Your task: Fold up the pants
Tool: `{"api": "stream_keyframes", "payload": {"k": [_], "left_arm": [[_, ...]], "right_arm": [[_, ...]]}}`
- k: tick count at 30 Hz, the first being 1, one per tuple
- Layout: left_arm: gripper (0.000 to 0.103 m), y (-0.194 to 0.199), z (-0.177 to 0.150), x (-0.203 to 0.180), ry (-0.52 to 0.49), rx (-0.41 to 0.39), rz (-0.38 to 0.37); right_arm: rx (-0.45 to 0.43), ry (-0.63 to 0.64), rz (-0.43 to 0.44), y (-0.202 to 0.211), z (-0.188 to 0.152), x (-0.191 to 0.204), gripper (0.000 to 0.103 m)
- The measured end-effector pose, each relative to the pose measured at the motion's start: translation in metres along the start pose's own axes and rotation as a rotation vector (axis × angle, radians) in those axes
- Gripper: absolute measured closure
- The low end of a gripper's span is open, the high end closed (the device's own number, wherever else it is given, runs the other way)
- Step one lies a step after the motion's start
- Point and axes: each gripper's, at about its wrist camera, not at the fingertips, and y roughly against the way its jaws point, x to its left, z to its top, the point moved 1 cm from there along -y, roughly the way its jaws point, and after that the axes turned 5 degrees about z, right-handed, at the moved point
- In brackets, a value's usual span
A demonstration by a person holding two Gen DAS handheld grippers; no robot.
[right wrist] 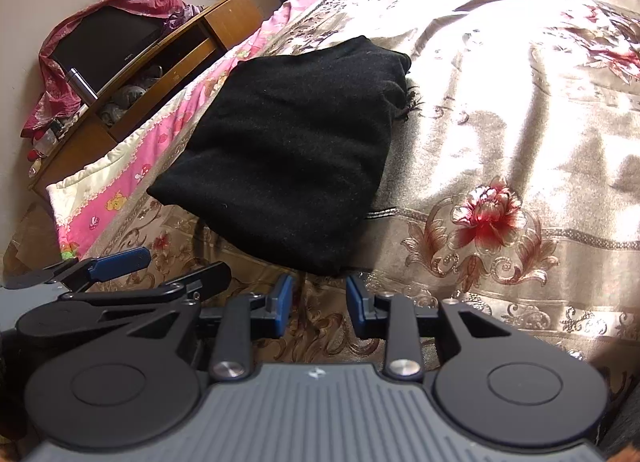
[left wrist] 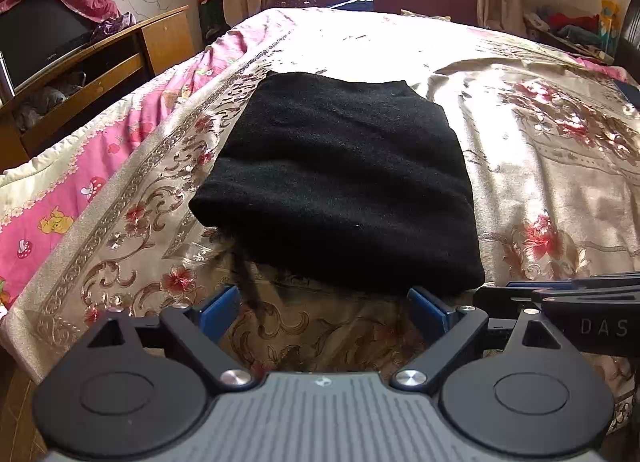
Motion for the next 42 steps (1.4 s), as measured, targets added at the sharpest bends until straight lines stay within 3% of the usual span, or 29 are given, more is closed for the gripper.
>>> {"api": "stream_keyframes", "payload": {"k": [11,18,42], "left_arm": [[0.000,0.000,-0.001,0.007,0.028,0.042,-0.027],[0.000,0.004,-0.003,0.010,0.029,0.041,-0.003],[0.000,0.003,-0.005,0.006,-0.016,0.045,0.083]], "right_arm": [[0.018,0.002,0.016,-0.001,-0.001,0.004,0.071],[0.032,0.013,-0.018,-0.004,-0.003,0.006,0.071],[0.067,0.022,-0.004,-0.014,-0.010,0.014,0.071]]}}
